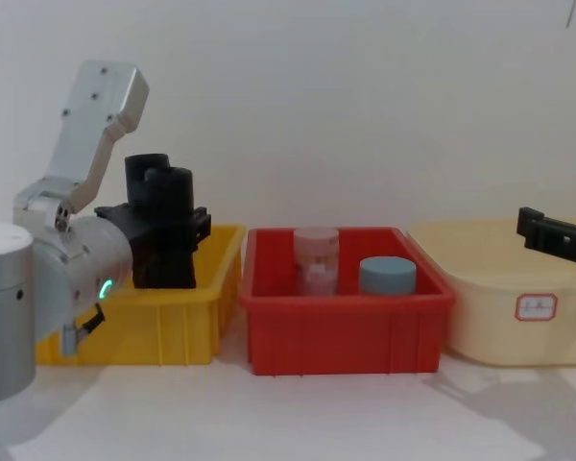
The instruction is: Pick up the garbage bag with the one hand and transfer it to the other hand.
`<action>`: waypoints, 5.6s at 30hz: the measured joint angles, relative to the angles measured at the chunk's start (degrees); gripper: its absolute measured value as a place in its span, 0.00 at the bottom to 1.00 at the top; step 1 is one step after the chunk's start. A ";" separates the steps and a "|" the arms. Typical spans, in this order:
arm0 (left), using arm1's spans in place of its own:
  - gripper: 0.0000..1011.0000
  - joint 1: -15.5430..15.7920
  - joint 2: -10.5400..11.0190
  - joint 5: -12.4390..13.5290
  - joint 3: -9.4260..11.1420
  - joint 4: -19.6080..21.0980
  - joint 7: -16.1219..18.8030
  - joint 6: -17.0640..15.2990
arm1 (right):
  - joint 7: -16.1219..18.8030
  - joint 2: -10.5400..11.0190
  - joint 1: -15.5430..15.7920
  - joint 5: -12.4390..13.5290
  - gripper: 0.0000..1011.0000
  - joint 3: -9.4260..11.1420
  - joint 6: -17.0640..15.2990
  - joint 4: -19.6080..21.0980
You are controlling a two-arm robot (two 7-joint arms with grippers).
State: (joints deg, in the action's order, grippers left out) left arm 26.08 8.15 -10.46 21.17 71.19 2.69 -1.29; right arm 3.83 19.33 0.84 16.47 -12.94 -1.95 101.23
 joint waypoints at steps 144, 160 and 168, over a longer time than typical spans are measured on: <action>0.37 11.75 -12.70 1.56 10.90 -6.52 -19.57 5.80 | 10.35 -5.65 -11.89 1.67 0.99 -3.51 -2.82 -9.74; 0.37 11.75 -12.69 1.56 10.90 -6.51 -19.57 5.80 | 9.34 -7.08 -14.33 1.03 0.88 -3.48 -5.12 -12.56; 0.37 11.75 -12.70 1.56 10.90 -6.51 -19.58 5.80 | 8.47 -7.84 -15.28 0.60 0.67 -3.02 -6.22 -13.50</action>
State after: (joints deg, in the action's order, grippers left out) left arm 37.82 -4.55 -8.90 32.06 64.68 -16.88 4.51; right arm 12.30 11.50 -14.44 17.07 -15.96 -8.17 87.73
